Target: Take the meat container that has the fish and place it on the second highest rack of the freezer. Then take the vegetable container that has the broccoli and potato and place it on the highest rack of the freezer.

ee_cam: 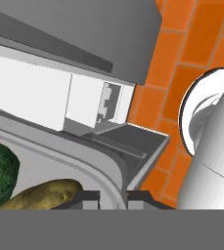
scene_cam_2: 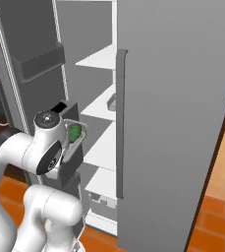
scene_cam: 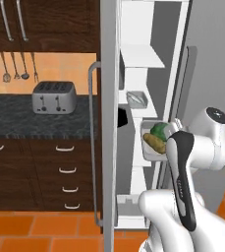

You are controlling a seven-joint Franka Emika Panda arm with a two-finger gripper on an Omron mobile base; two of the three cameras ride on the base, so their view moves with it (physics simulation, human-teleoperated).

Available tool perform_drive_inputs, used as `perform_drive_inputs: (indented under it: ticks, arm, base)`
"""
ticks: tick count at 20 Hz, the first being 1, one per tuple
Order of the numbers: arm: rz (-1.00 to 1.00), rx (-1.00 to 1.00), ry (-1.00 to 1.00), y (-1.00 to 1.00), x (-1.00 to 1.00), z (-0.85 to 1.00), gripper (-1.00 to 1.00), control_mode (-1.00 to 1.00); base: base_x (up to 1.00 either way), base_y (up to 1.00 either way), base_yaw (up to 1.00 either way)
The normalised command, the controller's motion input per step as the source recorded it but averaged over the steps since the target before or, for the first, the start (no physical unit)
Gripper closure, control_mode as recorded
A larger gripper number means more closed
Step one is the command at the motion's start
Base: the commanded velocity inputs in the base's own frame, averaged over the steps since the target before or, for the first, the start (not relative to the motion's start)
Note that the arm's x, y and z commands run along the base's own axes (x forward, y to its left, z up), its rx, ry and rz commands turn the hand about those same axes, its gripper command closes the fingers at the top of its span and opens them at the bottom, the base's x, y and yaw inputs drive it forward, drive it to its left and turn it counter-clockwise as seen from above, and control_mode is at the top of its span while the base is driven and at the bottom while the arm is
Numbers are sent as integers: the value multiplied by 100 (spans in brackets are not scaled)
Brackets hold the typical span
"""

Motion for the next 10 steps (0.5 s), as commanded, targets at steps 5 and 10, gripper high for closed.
perform_drive_inputs:
  ticks: [5, 10]
  arm:
    - [0, 0, 0, 0, 0, 0, 100, 100]
    - [1, 0, -14, -3, 0, 16, 100, -100]
  base:
    - [58, -17, 0]
    - [2, -6, 0]
